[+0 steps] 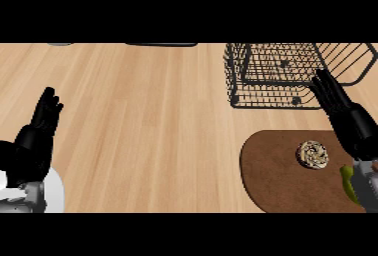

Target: Pick the cupcake from the cutting board and place it in the tiered basket

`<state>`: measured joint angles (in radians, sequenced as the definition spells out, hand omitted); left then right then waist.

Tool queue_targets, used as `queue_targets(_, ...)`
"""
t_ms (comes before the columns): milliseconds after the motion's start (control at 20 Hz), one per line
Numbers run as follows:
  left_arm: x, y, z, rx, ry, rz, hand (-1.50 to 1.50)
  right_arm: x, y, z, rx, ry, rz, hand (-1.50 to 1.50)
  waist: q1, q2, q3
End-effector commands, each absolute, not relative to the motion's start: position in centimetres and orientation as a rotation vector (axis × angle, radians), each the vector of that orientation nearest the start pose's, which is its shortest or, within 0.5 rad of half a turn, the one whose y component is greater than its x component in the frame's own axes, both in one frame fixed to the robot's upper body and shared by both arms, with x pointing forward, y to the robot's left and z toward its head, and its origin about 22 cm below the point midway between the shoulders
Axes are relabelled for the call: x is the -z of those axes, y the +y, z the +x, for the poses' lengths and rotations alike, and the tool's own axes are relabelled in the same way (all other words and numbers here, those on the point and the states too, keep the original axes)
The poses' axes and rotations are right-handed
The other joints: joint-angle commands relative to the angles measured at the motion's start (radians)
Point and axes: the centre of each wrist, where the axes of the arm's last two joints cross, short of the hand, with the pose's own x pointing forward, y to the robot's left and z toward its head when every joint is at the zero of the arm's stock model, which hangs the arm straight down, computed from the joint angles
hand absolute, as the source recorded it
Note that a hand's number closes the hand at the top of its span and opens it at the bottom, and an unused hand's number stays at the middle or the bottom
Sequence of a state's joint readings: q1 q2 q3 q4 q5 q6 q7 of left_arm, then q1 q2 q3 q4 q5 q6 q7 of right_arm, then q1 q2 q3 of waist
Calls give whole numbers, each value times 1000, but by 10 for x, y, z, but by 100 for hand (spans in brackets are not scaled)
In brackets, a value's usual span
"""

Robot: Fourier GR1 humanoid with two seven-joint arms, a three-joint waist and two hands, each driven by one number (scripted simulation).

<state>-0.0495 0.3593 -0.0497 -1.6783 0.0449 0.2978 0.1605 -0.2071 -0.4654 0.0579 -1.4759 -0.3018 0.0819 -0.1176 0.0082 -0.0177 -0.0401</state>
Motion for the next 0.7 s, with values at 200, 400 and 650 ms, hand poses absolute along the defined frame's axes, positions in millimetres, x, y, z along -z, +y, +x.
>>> queue_targets(200, -65, 247, 265, 72, -1716, 282, 0, -100, -340, 316, -177, -1926, 598, 150, 1, 36, 49)
queue_targets(400, -47, 215, 261, 109, -1700, 165, 0, -66, -383, 317, -45, -1694, 585, -150, 19, 50, 45)
queue_targets(650, -49, 211, 264, 112, -1680, 172, 0, -39, -387, 306, -155, -1633, 1039, -150, 6, 38, 49)
